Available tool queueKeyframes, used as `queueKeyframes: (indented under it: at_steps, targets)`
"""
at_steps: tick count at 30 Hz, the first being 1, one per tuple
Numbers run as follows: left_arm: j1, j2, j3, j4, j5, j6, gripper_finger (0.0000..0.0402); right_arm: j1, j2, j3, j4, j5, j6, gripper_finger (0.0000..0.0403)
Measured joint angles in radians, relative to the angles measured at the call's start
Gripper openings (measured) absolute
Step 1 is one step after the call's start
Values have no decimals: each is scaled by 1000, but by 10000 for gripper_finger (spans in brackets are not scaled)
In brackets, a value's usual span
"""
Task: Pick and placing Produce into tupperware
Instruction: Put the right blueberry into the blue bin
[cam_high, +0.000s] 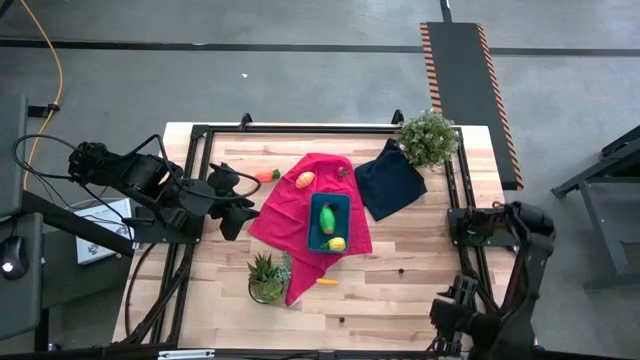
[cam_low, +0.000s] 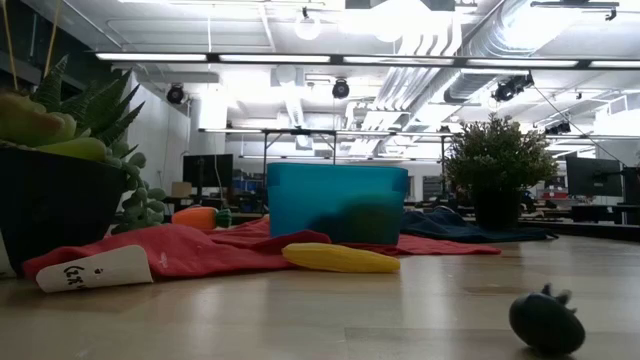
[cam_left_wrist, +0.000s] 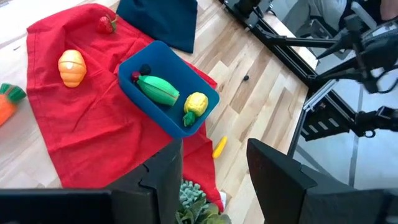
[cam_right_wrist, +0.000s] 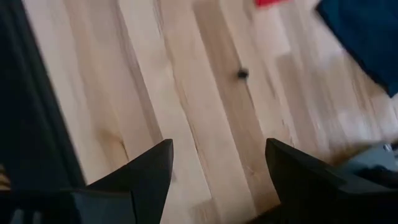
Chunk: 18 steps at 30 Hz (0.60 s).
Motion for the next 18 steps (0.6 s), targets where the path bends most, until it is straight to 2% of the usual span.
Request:
queueKeyframes:
  at_steps: [3, 5, 9, 11, 18]
  targets:
    - [0, 0, 0, 4, 0, -10, 166, 12, -100, 0, 0, 115, 45, 247]
    - [0, 0, 0, 11, 0, -11, 166, 32, -186, 0, -1, 233, 93, 247]
    - [0, 0, 0, 27, 0, -12, 166, 123, -329, 0, 25, 627, 196, 247]
    - [0, 0, 0, 26, -1, -24, 166, 170, -368, 1, 49, 759, 188, 247]
    - [0, 4, 0, 26, -8, -38, 166, 235, -385, -27, 41, 818, 264, 247]
